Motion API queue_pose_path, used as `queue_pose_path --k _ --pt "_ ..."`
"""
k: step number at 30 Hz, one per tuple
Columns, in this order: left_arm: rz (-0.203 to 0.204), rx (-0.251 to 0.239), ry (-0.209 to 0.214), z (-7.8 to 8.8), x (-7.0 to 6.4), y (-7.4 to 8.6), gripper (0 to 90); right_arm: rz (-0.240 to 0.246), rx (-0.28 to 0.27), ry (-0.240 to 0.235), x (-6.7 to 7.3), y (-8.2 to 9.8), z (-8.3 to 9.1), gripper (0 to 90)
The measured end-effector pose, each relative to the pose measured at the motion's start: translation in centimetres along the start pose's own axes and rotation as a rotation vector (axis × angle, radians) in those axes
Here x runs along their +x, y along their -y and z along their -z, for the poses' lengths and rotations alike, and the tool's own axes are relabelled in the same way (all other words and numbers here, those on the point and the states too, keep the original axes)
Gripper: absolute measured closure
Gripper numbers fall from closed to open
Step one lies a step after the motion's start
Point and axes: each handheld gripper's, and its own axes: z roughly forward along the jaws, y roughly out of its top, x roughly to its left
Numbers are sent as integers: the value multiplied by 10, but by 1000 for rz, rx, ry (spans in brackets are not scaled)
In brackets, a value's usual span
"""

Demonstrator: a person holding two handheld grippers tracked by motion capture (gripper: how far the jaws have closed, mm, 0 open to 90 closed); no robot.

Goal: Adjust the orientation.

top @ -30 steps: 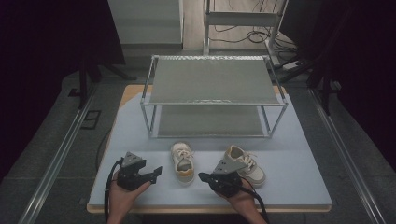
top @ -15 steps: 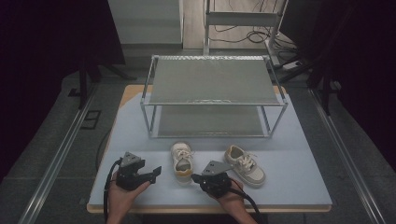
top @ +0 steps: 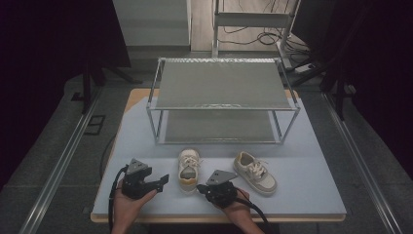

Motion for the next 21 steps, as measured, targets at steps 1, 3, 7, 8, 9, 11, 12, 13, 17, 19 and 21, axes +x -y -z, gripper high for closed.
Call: queue_pose_path --k 1,3,7,8,9,11,12,13,17,19,21 --pt "2 1 -2 0 0 0 270 1 0 -2 1 0 -1 895" --pt "6 -1 -3 2 1 0 270 -5 -1 -41 4 -4 -7 895" --pt "13 -9 0 4 3 0 269 15 -1 -55 11 -9 -14 894" --pt "17 -7 -4 4 4 1 269 26 0 -72 14 -13 -21 893" --pt "20 -7 -2 4 5 1 269 27 -4 -82 16 -15 -24 893" --pt "26 -7 -2 4 7 1 269 34 -11 -96 18 -18 -30 893" --pt "26 -7 -2 4 7 1 268 34 -11 -96 18 -18 -30 893" --pt "37 -10 0 5 8 1 268 34 -7 -103 18 -20 -32 888" --pt "43 -11 5 5 10 1 268 25 -24 -79 12 -16 -19 884" --pt "44 -10 5 5 10 1 268 4 -43 -58 6 -13 -6 883" --pt "42 -10 5 5 9 1 268 -3 -51 -47 2 -10 1 881"
